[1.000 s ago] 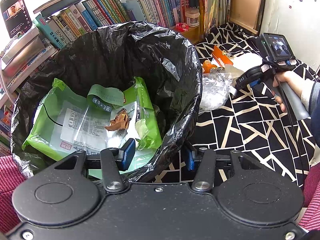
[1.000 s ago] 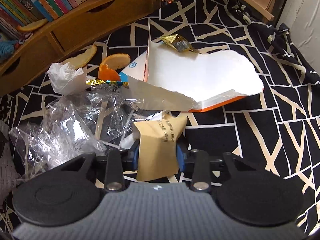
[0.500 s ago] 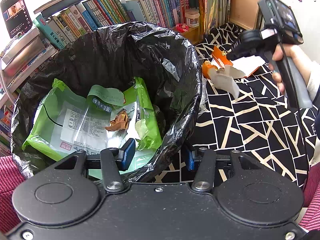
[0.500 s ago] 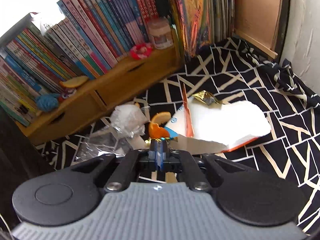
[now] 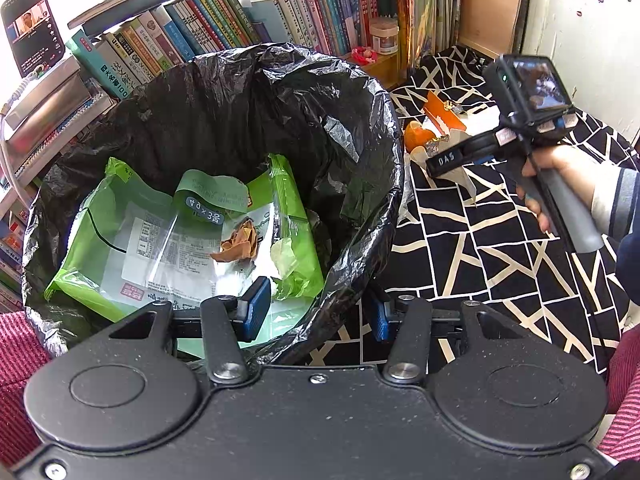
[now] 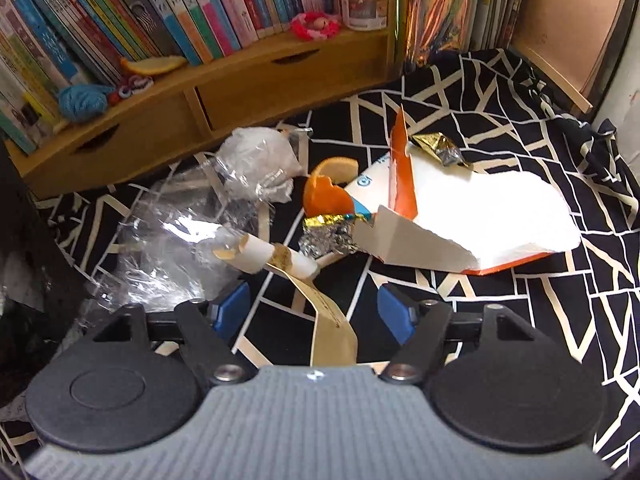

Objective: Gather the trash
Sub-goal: 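Carry the white paper roll into the black bag and open the right gripper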

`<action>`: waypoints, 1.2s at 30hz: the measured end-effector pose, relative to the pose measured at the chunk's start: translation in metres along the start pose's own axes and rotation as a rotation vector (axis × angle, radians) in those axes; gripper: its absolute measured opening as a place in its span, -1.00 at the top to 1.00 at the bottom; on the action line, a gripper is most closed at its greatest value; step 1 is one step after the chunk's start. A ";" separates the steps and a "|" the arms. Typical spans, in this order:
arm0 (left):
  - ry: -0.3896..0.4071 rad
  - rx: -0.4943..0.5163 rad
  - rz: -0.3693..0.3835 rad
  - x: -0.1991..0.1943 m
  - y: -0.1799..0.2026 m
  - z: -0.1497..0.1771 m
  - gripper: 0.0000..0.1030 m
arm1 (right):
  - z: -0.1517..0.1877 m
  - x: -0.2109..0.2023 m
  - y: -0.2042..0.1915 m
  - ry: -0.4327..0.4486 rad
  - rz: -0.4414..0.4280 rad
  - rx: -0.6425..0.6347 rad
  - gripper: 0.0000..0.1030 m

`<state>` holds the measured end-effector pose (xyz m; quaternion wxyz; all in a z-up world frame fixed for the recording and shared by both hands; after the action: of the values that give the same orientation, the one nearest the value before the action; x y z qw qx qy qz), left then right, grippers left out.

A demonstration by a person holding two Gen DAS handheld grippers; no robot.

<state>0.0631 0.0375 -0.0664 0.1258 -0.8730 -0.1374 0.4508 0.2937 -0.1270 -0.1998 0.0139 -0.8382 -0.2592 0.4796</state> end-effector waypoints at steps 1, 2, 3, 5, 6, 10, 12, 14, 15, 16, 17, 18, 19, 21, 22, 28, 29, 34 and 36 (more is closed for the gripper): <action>0.000 0.000 0.000 0.000 0.000 0.000 0.08 | 0.003 0.004 0.003 -0.009 0.007 0.005 -0.60; 0.000 0.000 0.000 0.000 0.000 0.000 0.08 | 0.007 0.007 0.006 -0.018 0.018 0.011 -0.60; 0.001 0.001 0.000 0.000 0.000 0.000 0.08 | 0.010 0.010 0.008 -0.023 0.022 0.018 -0.55; 0.001 0.000 0.000 0.000 0.000 0.000 0.08 | 0.014 0.012 0.010 -0.026 0.011 0.040 0.30; 0.001 0.001 0.000 0.000 0.000 0.000 0.07 | 0.015 0.012 0.011 -0.035 0.019 0.060 0.92; 0.001 0.000 0.001 0.000 0.000 0.000 0.07 | 0.001 -0.001 0.004 0.022 0.021 0.082 0.92; 0.001 0.000 0.001 0.000 0.000 0.000 0.07 | -0.012 -0.016 -0.002 0.072 0.001 0.109 0.92; 0.001 0.001 0.000 0.000 0.000 0.000 0.07 | -0.025 -0.032 -0.011 0.124 -0.026 0.115 0.92; 0.001 0.001 0.000 0.000 0.000 0.000 0.07 | -0.033 -0.042 -0.017 0.154 -0.055 0.118 0.92; 0.001 0.000 0.001 0.000 0.000 0.000 0.07 | -0.041 -0.053 -0.025 0.190 -0.088 0.118 0.92; 0.001 0.000 0.001 0.000 0.000 0.000 0.07 | -0.048 -0.064 -0.032 0.221 -0.114 0.113 0.92; 0.001 0.000 0.001 0.000 0.000 0.000 0.07 | -0.056 -0.077 -0.043 0.256 -0.151 0.098 0.92; 0.001 0.000 0.000 0.000 0.000 0.000 0.07 | -0.062 -0.089 -0.053 0.288 -0.189 0.084 0.92; 0.002 0.001 0.000 0.000 0.000 0.001 0.07 | -0.072 -0.115 -0.076 0.348 -0.278 0.044 0.92; 0.003 0.002 0.000 0.000 0.000 0.001 0.07 | -0.076 -0.127 -0.087 0.372 -0.321 0.021 0.92; 0.004 0.003 -0.001 0.000 0.000 0.001 0.07 | -0.072 -0.171 -0.152 0.416 -0.606 -0.088 0.91; 0.004 0.003 -0.001 0.000 0.000 0.001 0.07 | -0.070 -0.175 -0.162 0.407 -0.637 -0.107 0.90; 0.004 0.004 -0.002 0.001 0.001 0.001 0.07 | -0.052 -0.170 -0.199 0.338 -0.711 -0.179 0.87; 0.004 0.004 -0.002 0.001 0.001 0.001 0.07 | -0.048 -0.163 -0.205 0.310 -0.714 -0.188 0.82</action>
<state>0.0626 0.0369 -0.0677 0.1282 -0.8735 -0.1370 0.4493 0.1800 -0.0122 0.0112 0.1419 -0.7554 -0.5719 0.2867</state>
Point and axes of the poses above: each gripper's, at about its wrist camera, not at the fingertips, and x roughly the way its jaws point, y to its right, z to its underside, the point moved 8 cm from there along x, roughly the way its jaws point, and after that the axes turned 14 degrees about -z, right-handed, at the moved point
